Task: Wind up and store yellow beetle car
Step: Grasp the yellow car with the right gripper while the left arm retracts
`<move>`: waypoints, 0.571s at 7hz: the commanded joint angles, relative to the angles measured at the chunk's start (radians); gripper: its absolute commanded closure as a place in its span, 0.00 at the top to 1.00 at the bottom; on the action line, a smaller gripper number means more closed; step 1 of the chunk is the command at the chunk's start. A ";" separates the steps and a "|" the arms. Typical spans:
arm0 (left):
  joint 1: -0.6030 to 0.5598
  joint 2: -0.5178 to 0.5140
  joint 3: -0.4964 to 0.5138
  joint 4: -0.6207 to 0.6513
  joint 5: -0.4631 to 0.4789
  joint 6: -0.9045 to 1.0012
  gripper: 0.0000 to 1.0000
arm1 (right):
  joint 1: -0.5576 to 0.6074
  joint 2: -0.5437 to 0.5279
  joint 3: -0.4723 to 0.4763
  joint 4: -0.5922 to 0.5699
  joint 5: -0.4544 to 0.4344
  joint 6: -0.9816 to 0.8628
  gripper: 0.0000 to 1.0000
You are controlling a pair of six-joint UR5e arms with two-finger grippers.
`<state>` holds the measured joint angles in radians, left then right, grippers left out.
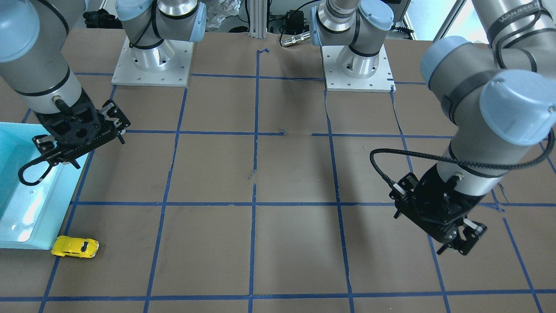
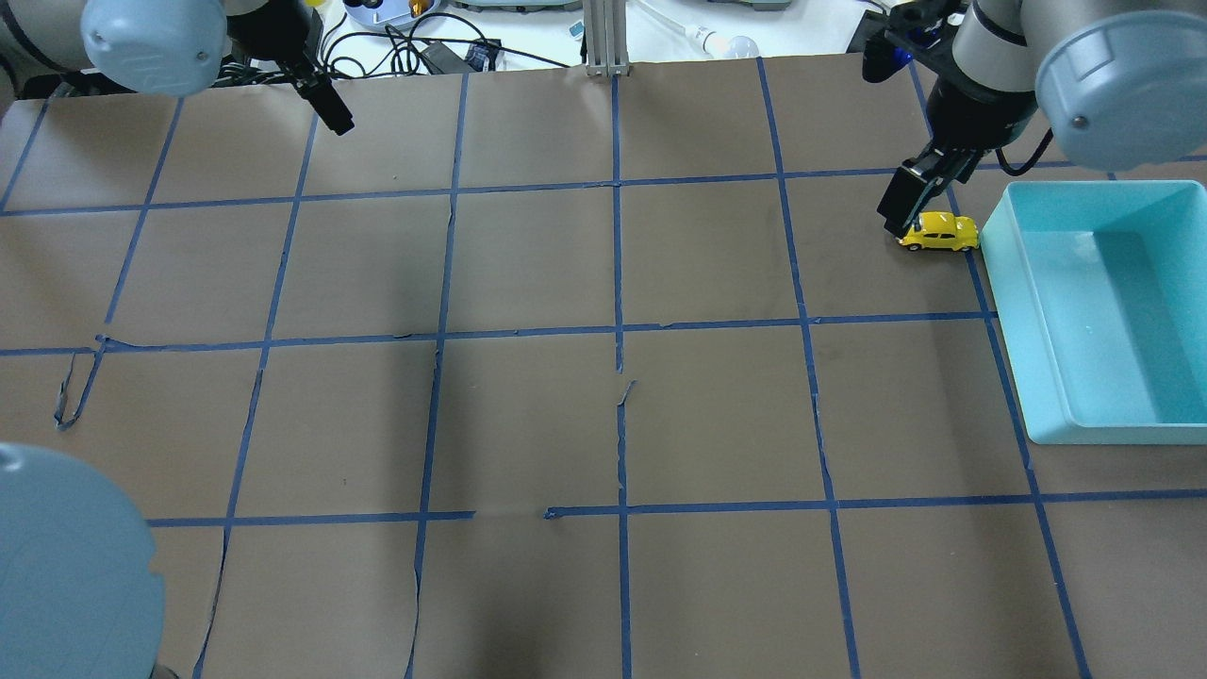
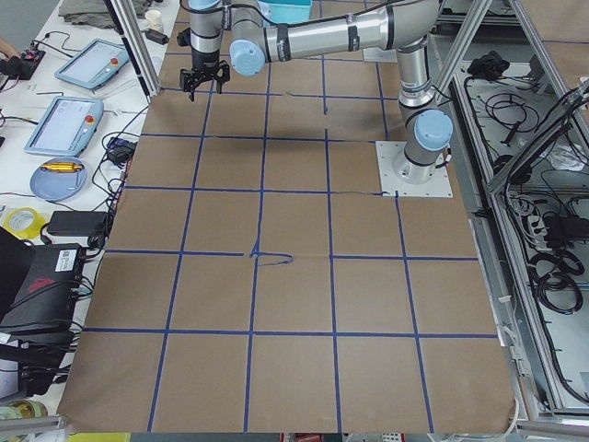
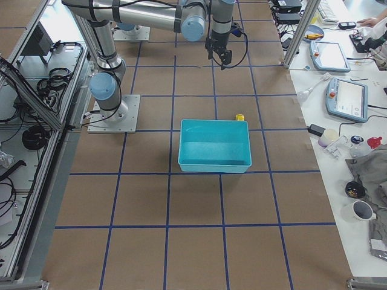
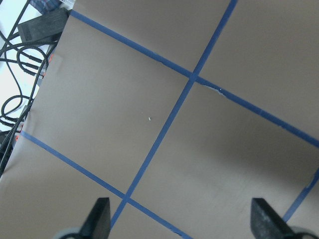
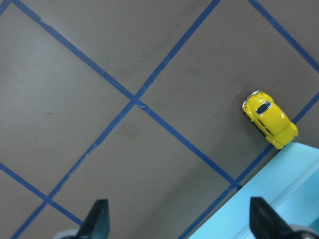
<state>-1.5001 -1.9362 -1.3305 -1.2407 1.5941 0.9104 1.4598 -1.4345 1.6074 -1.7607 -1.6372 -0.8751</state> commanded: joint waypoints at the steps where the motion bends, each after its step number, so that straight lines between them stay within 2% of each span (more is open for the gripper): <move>1: -0.014 0.153 -0.138 -0.028 -0.009 -0.353 1.00 | -0.082 0.090 0.000 -0.133 -0.033 -0.303 1.00; 2: -0.022 0.211 -0.207 -0.028 -0.022 -0.556 1.00 | -0.101 0.121 0.000 -0.187 -0.033 -0.358 1.00; 3: -0.041 0.247 -0.231 -0.060 -0.007 -0.643 1.00 | -0.102 0.156 0.002 -0.265 -0.036 -0.419 1.00; 4: -0.042 0.282 -0.219 -0.185 -0.005 -0.706 1.00 | -0.108 0.202 0.012 -0.375 -0.061 -0.502 1.00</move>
<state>-1.5346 -1.7008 -1.5413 -1.3210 1.5849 0.3066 1.3602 -1.2831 1.6112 -2.0205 -1.6780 -1.2844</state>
